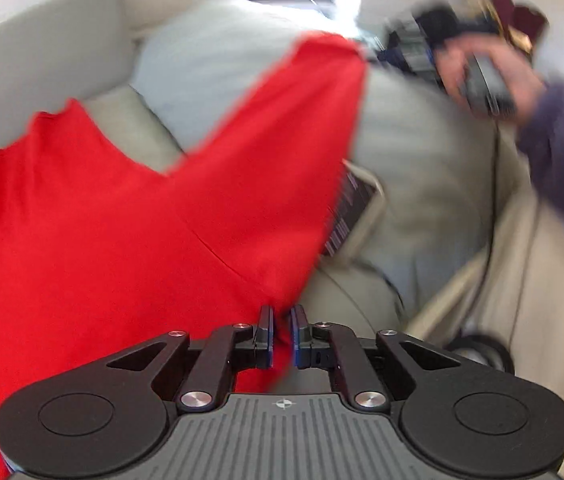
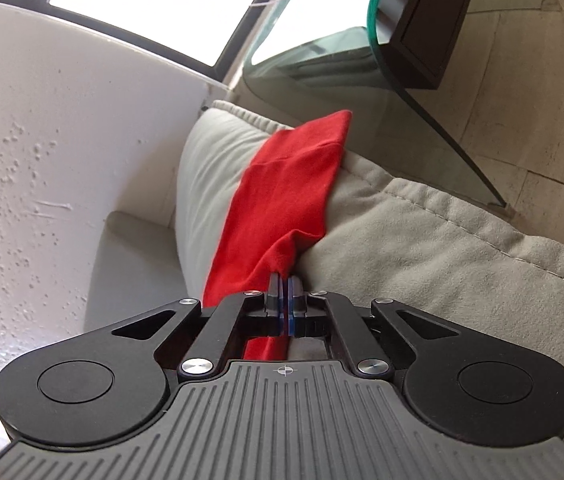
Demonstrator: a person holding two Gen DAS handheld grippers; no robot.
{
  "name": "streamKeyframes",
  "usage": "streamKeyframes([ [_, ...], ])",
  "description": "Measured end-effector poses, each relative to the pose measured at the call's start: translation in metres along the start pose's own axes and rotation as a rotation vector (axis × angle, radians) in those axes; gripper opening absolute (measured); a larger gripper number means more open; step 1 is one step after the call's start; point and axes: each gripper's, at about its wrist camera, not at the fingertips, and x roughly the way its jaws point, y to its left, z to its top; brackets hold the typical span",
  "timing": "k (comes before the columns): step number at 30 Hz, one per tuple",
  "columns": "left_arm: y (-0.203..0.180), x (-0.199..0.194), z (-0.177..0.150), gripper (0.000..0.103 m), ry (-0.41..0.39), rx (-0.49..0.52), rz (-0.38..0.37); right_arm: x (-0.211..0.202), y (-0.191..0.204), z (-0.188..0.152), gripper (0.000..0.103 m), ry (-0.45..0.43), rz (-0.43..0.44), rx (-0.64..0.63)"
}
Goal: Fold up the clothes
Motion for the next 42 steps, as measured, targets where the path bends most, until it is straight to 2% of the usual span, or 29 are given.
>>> streamKeyframes([
  [1,-0.011,-0.002,0.001,0.032,-0.013,0.033,0.000,-0.001,0.000,0.000,0.004,0.002,-0.001,-0.002],
  [2,-0.019,-0.004,0.000,0.037,-0.012,0.051,-0.022,-0.003,0.000,0.000,0.006,-0.002,0.002,0.006],
  [4,-0.027,-0.009,-0.001,0.035,0.014,0.043,-0.100,-0.010,-0.002,0.000,0.012,-0.028,0.004,0.022],
  [5,-0.028,-0.013,-0.002,0.035,0.022,0.025,-0.133,-0.015,-0.003,-0.001,0.020,-0.049,0.005,0.029],
  [8,-0.031,-0.035,-0.007,0.035,-0.021,0.011,-0.116,-0.034,0.004,-0.007,0.045,-0.121,0.018,-0.007],
  [11,-0.018,-0.060,-0.011,0.041,-0.092,-0.055,-0.079,-0.055,0.025,-0.023,0.048,-0.183,0.003,-0.131],
  [12,-0.011,-0.066,-0.012,0.046,-0.117,-0.087,-0.049,-0.059,0.036,-0.032,0.049,-0.167,-0.003,-0.171],
  [15,0.012,-0.075,-0.015,0.047,-0.146,-0.195,0.104,-0.072,0.067,-0.063,0.051,-0.114,-0.017,-0.292],
  [17,0.028,-0.080,-0.019,0.046,-0.161,-0.276,0.192,-0.078,0.085,-0.100,0.052,-0.037,0.001,-0.377],
  [20,0.052,-0.088,-0.027,0.046,-0.186,-0.396,0.307,-0.080,0.103,-0.164,0.061,0.087,0.050,-0.495],
  [23,0.068,-0.086,-0.038,0.046,-0.189,-0.462,0.387,-0.069,0.115,-0.227,0.060,0.217,0.048,-0.619],
  [24,0.073,-0.084,-0.042,0.046,-0.183,-0.479,0.400,-0.064,0.117,-0.246,0.053,0.259,0.038,-0.661],
  [25,0.077,-0.083,-0.047,0.046,-0.175,-0.498,0.406,-0.058,0.116,-0.264,0.048,0.299,0.031,-0.700],
  [26,0.082,-0.082,-0.053,0.045,-0.164,-0.516,0.406,-0.055,0.115,-0.277,0.036,0.333,0.027,-0.727],
  [27,0.087,-0.079,-0.058,0.045,-0.150,-0.535,0.404,-0.051,0.114,-0.290,0.031,0.365,0.021,-0.755],
  [30,0.096,-0.070,-0.073,0.046,-0.098,-0.559,0.388,-0.039,0.105,-0.317,0.030,0.417,-0.057,-0.835],
  [32,0.099,-0.073,-0.078,0.046,-0.095,-0.538,0.364,-0.038,0.101,-0.322,0.027,0.422,-0.089,-0.866],
  [34,0.099,-0.078,-0.077,0.046,-0.046,-0.521,0.336,-0.041,0.106,-0.325,0.027,0.439,-0.112,-0.898],
  [37,0.105,-0.095,-0.077,0.046,0.013,-0.549,0.263,-0.047,0.120,-0.330,0.035,0.492,-0.152,-0.942],
  [40,0.122,-0.129,-0.077,0.052,-0.085,-0.588,0.297,-0.058,0.141,-0.333,0.048,0.504,-0.117,-0.949],
  [41,0.131,-0.141,-0.077,0.053,-0.124,-0.610,0.308,-0.063,0.153,-0.332,0.055,0.481,-0.100,-0.955],
  [42,0.142,-0.154,-0.077,0.054,-0.166,-0.645,0.312,-0.067,0.165,-0.331,0.056,0.458,-0.083,-0.961],
])
